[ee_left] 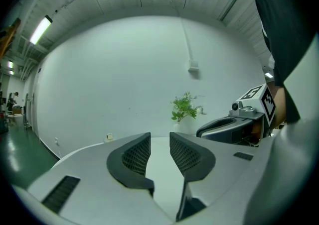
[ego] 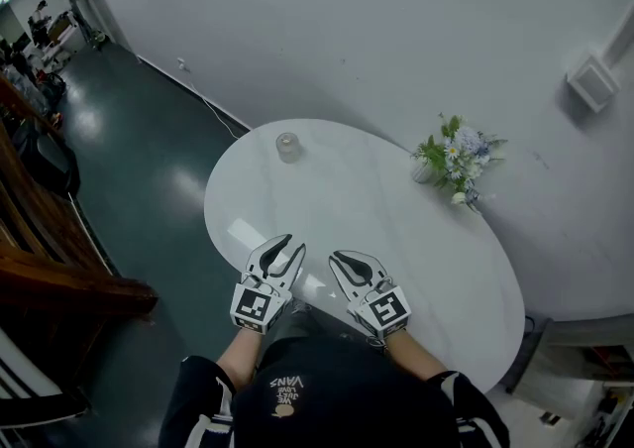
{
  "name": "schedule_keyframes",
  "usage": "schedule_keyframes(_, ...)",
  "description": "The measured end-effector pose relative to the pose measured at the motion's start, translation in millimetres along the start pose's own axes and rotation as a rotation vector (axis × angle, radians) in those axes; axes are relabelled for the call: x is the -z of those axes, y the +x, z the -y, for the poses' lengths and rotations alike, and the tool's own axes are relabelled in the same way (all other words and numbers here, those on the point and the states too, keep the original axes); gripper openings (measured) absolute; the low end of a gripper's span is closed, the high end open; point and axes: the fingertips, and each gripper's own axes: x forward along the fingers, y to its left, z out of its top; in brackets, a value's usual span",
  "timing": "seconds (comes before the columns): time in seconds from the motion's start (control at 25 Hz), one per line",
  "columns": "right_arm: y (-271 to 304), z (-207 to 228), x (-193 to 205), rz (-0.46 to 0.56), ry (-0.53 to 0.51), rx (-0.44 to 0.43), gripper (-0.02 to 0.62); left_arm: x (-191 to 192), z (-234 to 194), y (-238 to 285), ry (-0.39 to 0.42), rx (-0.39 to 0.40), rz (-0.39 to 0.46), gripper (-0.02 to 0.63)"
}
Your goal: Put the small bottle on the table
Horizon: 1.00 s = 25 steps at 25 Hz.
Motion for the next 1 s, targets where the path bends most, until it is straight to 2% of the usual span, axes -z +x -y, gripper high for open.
schedule_keyframes(0.6, -55, -42, 15, -0.019, 0.059, -0.083, 0.064, 1, 67, -54, -0.015, -0.071, 0.011, 0.029)
schedule_keyframes(1.0, -82, -54, 19, -0.03, 0.062, -0.107, 0.064, 5, 101, -74, -0.021, -0.093, -0.009, 0.02)
